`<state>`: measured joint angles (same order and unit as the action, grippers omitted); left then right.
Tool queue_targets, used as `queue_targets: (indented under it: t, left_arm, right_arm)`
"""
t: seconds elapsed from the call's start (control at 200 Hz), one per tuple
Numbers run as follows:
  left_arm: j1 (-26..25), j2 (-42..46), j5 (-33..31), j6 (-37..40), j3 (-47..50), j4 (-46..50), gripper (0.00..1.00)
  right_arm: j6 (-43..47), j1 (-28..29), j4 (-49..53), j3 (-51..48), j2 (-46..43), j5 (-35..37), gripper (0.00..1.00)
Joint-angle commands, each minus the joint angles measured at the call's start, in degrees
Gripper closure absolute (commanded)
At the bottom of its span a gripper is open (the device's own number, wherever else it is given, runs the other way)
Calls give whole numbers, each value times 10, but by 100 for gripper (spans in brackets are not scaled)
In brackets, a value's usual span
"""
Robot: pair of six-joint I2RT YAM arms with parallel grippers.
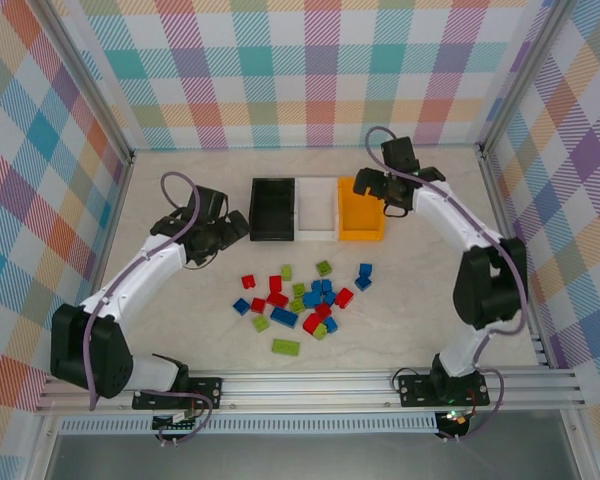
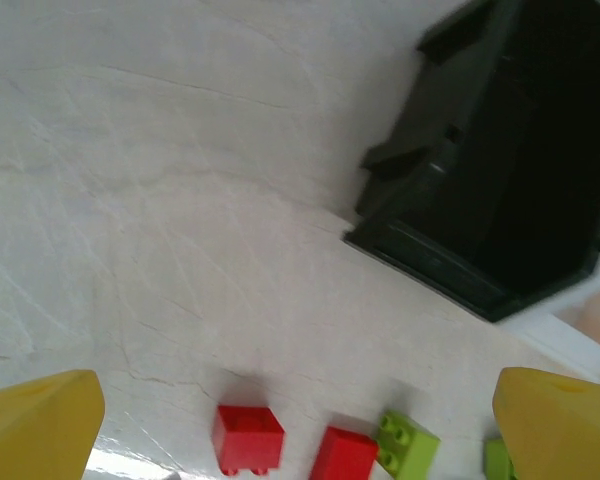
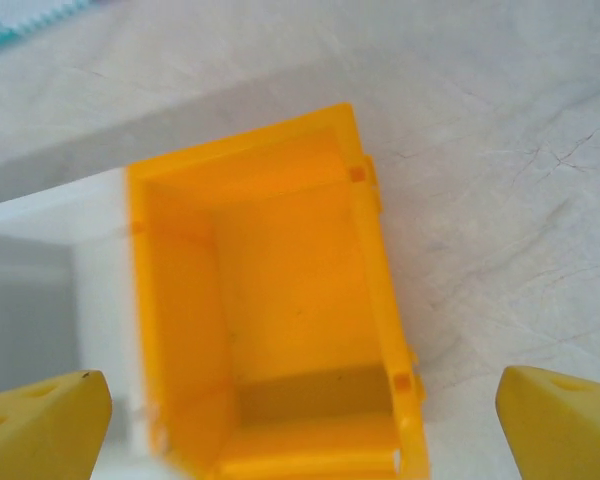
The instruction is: Sort the legos into containers by color
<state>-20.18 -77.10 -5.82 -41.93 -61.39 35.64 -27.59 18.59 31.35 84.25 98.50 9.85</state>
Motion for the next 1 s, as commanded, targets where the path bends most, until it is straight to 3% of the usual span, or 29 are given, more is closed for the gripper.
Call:
queue_targets:
  t: [0.0,0.16,0.245,0.62,0.995]
  left_arm:
    - [-25,31,-17,18,-7,-7,0]
    - [-33,54,-9,12,25,-12,0]
    - [-33,60,1,10,36,-17,0]
    - [-34,68,-6,11,54,-15,0]
    - [-34,65,-7,12,60,-18,0]
  right_arm:
    - [-23,44,37,-75,-57,2,6]
    - [-61,89,47,-194,-99,13,20]
    - [-70,112,49,-219,-85,36,21]
    - [-118,135,-10,-246,-5,57,30]
    - [-122,135,-11,-241,16,60,56]
